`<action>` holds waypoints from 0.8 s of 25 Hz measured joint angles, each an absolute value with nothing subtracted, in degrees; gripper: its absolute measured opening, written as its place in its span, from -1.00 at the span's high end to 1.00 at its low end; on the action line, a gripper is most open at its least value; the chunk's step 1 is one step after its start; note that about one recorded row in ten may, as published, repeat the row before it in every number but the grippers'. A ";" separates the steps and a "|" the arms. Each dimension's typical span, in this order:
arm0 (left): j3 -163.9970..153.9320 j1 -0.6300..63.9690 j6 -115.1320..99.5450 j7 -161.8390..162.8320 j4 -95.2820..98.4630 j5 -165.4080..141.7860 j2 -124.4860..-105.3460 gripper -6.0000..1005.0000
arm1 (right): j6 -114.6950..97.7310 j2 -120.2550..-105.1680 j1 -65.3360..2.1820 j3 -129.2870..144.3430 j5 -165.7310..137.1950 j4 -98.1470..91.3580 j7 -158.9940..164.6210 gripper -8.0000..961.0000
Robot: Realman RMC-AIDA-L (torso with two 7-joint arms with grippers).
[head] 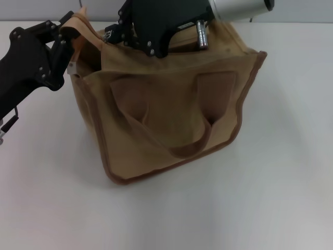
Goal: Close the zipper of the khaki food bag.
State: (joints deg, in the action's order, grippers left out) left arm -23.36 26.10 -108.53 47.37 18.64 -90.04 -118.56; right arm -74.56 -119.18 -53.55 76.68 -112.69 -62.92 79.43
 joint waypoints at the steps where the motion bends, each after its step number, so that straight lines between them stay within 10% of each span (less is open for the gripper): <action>1: -23.31 25.94 -108.54 47.30 18.64 -89.82 -118.56 0.79 | -74.56 -119.18 -53.53 76.67 -112.79 -63.04 79.81 0.97; 20: -23.29 25.15 -108.52 47.05 18.54 -88.78 -118.57 0.78 | -73.97 -119.18 -52.34 74.90 -113.67 -63.75 81.57 0.97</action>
